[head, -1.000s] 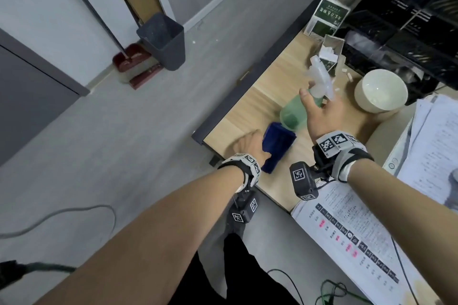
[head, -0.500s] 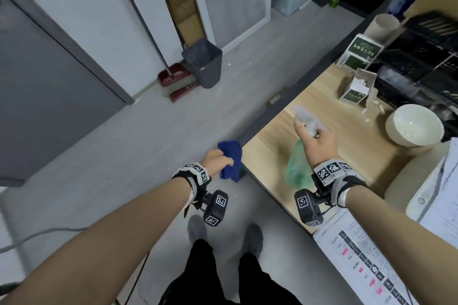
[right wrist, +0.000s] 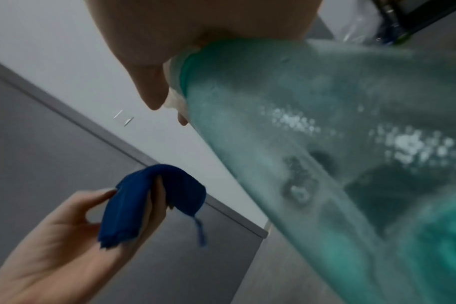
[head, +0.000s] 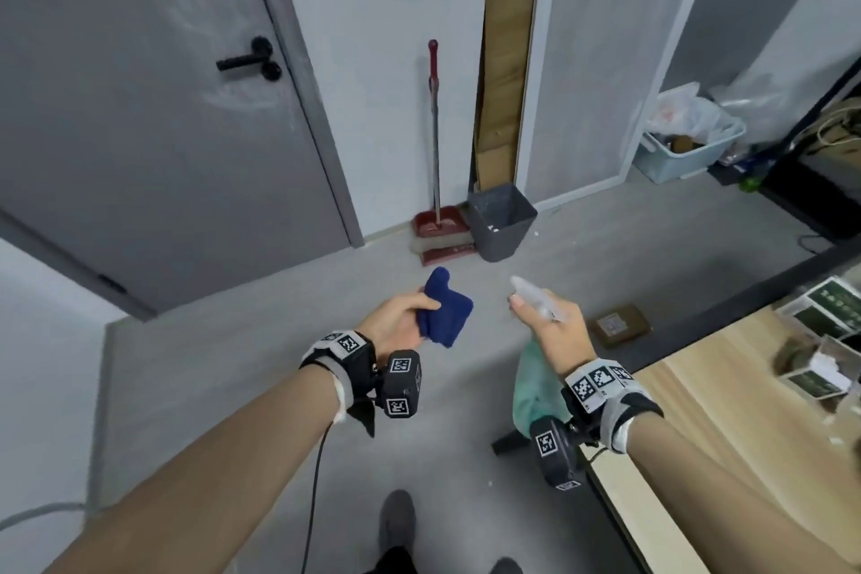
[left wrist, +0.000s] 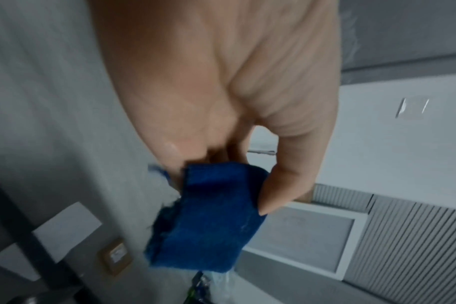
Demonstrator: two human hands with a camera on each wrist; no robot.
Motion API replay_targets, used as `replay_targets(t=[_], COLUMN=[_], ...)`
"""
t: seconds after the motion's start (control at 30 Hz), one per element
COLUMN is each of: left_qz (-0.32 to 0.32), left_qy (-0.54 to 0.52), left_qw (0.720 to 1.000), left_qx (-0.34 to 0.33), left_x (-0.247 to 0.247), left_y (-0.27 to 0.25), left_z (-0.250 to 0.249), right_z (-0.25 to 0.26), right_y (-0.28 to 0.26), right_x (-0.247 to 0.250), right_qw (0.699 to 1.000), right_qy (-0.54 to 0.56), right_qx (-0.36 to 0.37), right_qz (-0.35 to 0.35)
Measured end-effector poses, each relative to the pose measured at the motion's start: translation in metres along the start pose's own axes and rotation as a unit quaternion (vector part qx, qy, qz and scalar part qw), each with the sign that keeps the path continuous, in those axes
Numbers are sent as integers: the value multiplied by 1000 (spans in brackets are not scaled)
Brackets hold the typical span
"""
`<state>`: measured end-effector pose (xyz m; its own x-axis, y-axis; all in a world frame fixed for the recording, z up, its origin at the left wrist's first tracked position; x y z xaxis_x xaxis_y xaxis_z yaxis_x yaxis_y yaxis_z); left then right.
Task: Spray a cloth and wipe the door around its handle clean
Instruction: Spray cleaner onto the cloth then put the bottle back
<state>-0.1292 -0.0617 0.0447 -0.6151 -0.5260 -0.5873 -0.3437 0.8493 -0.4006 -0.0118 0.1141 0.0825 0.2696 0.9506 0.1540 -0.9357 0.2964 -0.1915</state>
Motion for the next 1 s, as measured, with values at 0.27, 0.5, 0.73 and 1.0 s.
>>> replay_targets(t=[0.27, 0.5, 0.73, 1.0], left_qz=[-62, -116, -174, -188], left_qy=[-55, -7, -19, -26], left_qw=[994, 990, 975, 961], left_qx=[-67, -83, -135, -200], left_x=[84, 141, 163, 157], left_y=[-33, -79, -113, -127], left_z=[-88, -126, -154, -170], right_z=[80, 109, 131, 159], right_y=[60, 101, 120, 123], right_x=[-110, -180, -233, -244], right_qw=[992, 987, 969, 953], right_qy=[-28, -62, -93, -184], right_qx=[41, 58, 86, 105], right_qz=[112, 134, 212, 216])
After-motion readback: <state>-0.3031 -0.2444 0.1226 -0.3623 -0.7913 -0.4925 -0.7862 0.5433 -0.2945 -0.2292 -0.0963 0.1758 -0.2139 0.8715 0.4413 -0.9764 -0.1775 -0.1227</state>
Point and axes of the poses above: each hand's wrist, its own y-axis towards the middle knuckle, its own x-axis out of the back of the hand, z = x × y, the point moved 8 cm from there along y, towards the middle knuckle, and after that the axes turned 14 degrees about z, right-handed, at the moved point
